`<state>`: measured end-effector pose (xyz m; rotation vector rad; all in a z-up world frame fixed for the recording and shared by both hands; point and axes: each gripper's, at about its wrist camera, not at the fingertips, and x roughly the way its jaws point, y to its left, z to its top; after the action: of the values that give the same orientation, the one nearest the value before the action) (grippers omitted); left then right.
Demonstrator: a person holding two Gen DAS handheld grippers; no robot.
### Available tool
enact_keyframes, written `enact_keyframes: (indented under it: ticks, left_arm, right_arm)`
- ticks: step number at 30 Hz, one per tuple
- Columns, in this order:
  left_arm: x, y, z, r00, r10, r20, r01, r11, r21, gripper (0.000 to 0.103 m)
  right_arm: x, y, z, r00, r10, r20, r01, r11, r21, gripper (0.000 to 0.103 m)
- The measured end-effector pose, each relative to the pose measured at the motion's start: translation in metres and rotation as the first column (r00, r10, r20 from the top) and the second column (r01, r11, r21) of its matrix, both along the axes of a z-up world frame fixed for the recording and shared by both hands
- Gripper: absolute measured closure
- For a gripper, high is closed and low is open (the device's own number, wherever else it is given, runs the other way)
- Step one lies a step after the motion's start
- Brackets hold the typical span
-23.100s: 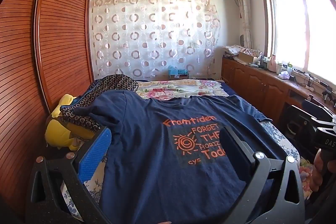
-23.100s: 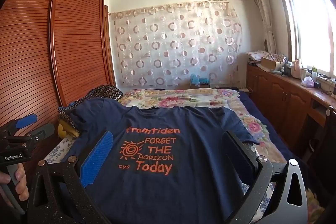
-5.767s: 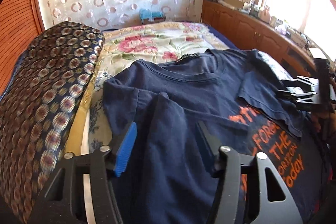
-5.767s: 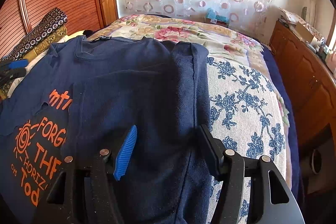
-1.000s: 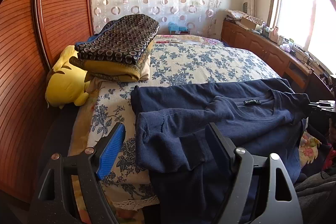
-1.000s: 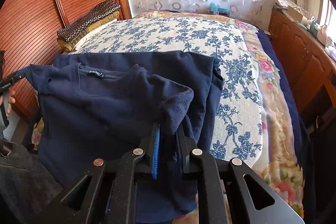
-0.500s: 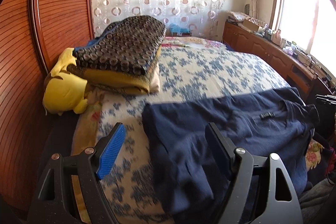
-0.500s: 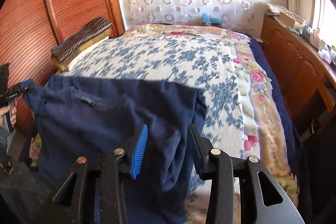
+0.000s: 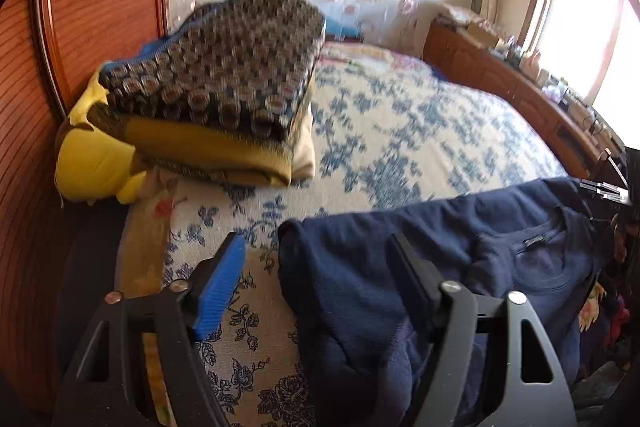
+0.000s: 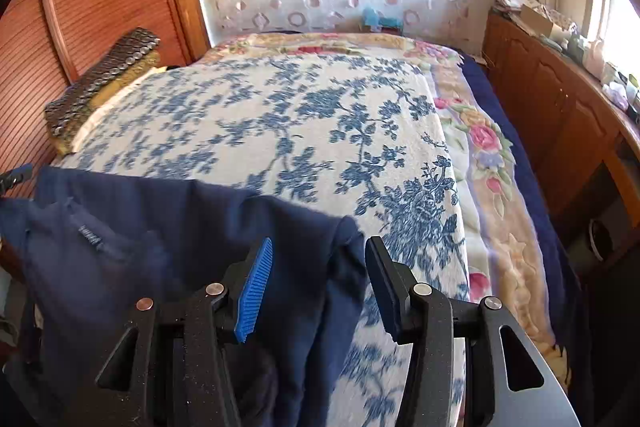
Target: Fold small clothes
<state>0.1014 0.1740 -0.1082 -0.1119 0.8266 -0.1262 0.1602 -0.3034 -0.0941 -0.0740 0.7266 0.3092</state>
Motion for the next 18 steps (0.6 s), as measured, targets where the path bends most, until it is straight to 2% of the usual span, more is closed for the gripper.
enact_keyframes:
  ticks: [9,13,18]
  left_arm:
    - [0.011,-0.006,-0.016,0.998,-0.03,-0.059,0.031,1.0,0.001,0.036]
    - [0.012,-0.009,-0.02,0.996,-0.048,-0.077,0.048,0.999,0.006,0.036]
    - [0.016,-0.007,-0.023,0.994,-0.061,-0.087,0.059,0.998,-0.026,0.036]
  right_arm:
    - [0.035,0.0,-0.011,0.998,0.009,-0.066,-0.004,0.997,0.08,0.052]
    - [0.038,0.006,-0.015,0.998,0.011,-0.065,-0.008,0.999,0.048,0.051]
    - [0.036,0.007,-0.018,0.998,0.024,-0.066,-0.021,0.999,0.044,0.046]
